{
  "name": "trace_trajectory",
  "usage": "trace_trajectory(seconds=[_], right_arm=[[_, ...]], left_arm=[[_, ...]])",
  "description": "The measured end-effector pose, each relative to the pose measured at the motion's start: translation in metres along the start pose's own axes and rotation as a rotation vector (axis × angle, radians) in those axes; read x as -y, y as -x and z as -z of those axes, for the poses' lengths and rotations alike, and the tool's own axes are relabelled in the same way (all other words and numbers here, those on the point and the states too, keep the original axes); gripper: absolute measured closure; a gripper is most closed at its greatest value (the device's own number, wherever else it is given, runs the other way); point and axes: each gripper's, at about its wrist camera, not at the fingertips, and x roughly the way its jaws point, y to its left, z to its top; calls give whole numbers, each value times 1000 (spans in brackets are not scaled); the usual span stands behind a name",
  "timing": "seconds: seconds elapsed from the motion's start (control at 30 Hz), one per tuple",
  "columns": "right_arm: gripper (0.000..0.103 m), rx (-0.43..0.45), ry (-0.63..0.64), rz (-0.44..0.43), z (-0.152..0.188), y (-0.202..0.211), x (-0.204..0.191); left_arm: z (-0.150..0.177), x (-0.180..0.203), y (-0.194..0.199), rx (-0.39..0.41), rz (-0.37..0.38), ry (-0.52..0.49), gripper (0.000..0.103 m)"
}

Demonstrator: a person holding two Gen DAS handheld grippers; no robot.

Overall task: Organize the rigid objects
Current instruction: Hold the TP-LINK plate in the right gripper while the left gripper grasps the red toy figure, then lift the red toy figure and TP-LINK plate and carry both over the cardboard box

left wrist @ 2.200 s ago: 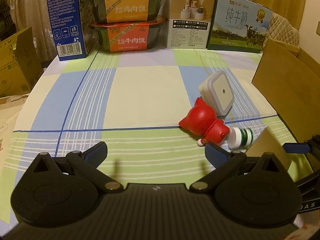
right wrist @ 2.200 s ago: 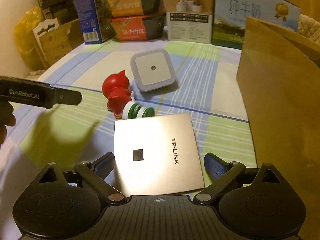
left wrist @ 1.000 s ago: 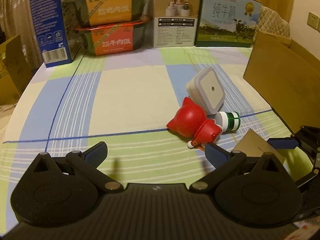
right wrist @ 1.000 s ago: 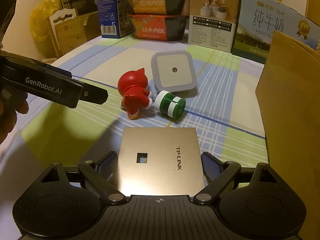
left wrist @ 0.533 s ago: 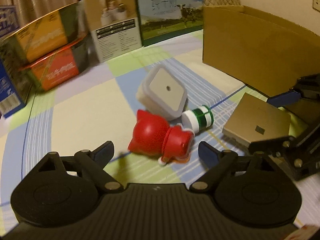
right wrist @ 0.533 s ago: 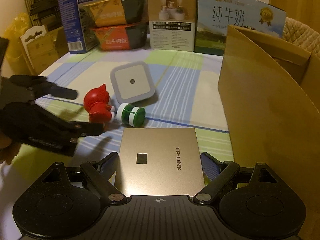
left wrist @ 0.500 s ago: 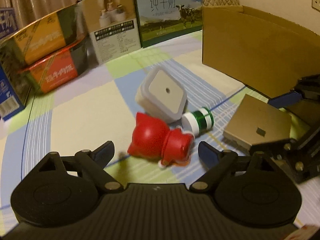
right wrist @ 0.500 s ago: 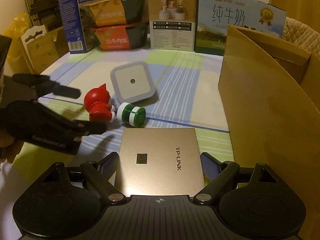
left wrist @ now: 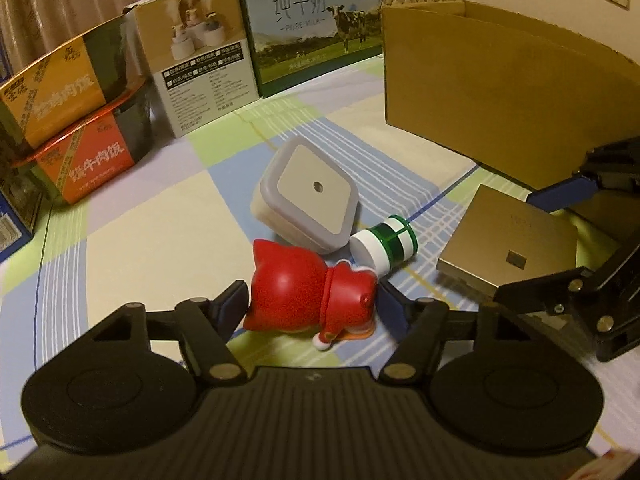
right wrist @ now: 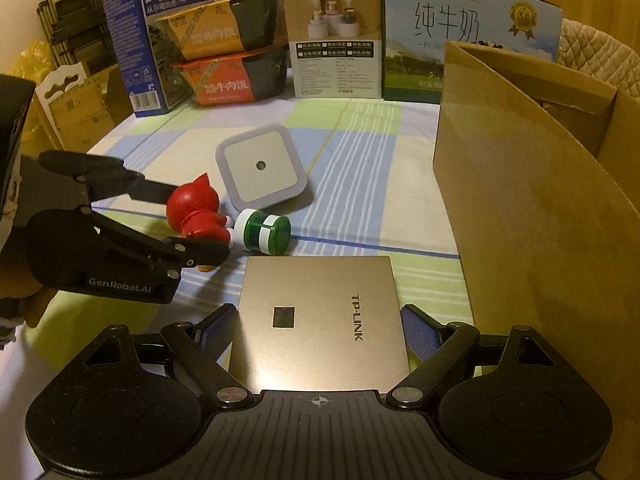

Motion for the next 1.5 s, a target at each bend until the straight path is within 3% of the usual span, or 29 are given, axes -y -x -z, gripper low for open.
trace_trajectory(seconds=[0.17, 0.57, 1.13, 1.5], right_arm=[[18, 8, -10, -8, 0, 5, 1], [19, 26, -23, -38, 8, 31, -4], [18, 65, -51, -26, 41, 91, -17], [18, 111, -18, -29, 59, 144, -34]], left_arm=[[5, 6, 11, -42, -7, 54, 38], [34, 14, 66, -89, -103, 304, 40], [39, 44, 132, -27, -176, 480, 40], [28, 78, 191, 25, -224, 529, 40]])
